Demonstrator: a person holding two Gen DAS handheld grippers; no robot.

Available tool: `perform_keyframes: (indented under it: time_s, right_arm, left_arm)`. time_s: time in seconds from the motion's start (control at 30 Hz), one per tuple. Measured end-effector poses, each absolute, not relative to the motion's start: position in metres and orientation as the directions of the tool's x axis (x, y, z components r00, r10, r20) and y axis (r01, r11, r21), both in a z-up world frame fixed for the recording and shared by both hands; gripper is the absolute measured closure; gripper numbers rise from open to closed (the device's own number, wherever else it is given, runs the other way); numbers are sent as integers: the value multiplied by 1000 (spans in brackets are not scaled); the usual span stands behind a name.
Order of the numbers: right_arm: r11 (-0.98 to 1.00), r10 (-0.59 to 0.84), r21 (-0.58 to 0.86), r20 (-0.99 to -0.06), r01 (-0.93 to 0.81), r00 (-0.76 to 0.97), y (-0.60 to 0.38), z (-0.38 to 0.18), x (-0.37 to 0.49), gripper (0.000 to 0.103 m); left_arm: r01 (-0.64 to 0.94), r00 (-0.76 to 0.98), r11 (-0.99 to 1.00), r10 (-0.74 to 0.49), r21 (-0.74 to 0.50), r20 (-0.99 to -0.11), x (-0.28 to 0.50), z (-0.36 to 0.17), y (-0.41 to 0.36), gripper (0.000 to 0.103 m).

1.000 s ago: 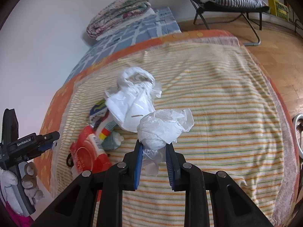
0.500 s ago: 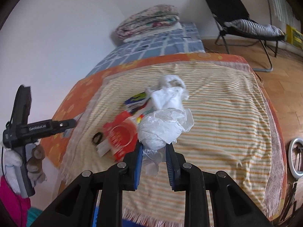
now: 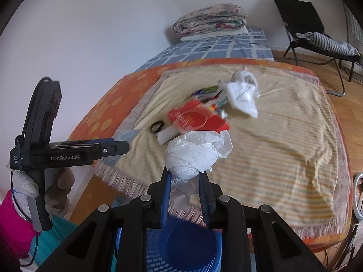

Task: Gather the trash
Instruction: 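Carry the tissue in the right tool while the left tool carries the wipes packet to the basket, then open both tools to drop tissue and wipes packet into the blue basket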

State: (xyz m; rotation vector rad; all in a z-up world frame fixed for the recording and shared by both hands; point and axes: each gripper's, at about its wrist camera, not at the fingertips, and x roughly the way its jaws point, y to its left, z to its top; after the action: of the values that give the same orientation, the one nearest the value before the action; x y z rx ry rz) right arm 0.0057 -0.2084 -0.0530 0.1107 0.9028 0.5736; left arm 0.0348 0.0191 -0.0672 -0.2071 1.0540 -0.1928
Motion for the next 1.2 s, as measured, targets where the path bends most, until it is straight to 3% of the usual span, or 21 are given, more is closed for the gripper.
perform_keyframes:
  time_s: [0.73, 1.2]
  right_arm:
    - [836, 483, 320, -815, -446, 319, -198, -134, -60, 80]
    - [839, 469, 318, -833, -442, 293, -195, -149, -61, 73]
  left_arm:
    - [194, 330, 965, -232, -175, -915, -39, -142, -16, 41]
    - [214, 287, 967, -200, -141, -937, -47, -166, -23, 39]
